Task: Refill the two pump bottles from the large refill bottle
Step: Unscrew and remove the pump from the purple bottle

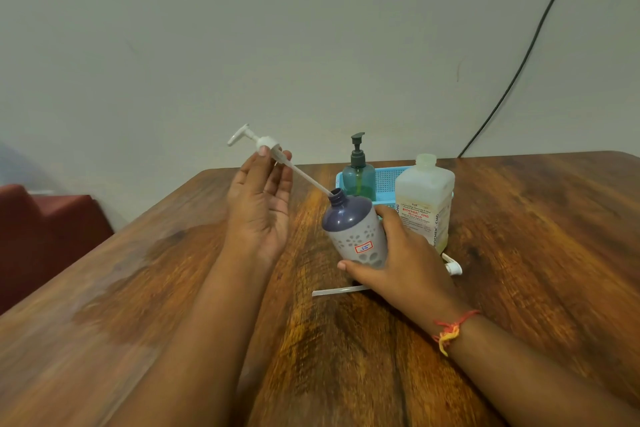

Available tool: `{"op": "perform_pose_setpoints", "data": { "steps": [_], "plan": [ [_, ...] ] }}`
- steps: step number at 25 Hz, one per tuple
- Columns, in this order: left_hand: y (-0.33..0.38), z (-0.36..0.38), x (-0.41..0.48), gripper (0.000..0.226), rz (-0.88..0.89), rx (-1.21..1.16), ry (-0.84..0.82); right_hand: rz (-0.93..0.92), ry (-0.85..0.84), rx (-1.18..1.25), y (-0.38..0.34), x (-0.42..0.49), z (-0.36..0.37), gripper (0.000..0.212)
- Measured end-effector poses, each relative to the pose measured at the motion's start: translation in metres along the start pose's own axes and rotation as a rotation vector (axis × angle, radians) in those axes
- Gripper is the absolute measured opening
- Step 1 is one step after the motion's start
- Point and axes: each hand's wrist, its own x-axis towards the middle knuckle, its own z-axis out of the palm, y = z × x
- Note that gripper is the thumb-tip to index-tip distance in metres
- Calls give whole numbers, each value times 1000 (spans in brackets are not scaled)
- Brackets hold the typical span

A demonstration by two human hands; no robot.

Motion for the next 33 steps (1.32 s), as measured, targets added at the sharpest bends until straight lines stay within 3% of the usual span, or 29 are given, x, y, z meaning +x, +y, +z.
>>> {"op": "perform_pose_setpoints", "data": {
  "steps": [6, 8, 13, 16, 19, 25, 30, 33],
  "plan": [
    [7, -22, 18, 54, 46, -152, 207, 10, -8, 10, 3, 1, 2, 81],
    [7, -30, 22, 48, 22, -36, 256, 18, -8, 27, 5, 2, 3, 82],
    [-15, -44, 14, 23, -2, 1059, 123, 22, 38, 45, 4, 1, 4, 75],
    [-28, -54, 13, 22, -13, 1461, -54, 43, 46, 45, 4, 2, 3, 71],
    [-37, -62, 15, 17, -59, 1712, -167, 60, 29, 41, 6, 1, 1, 72],
    [-40, -68, 17, 25, -25, 1857, -221, 92, 14, 13, 7, 3, 4, 77],
    [-41, -67, 15, 40, -35, 1873, -242, 102, -5, -10, 6, 2, 1, 95],
    [-40, -58, 9, 41, 118, 1801, -226, 101, -6, -33, 6, 1, 1, 100]
  ]
}}
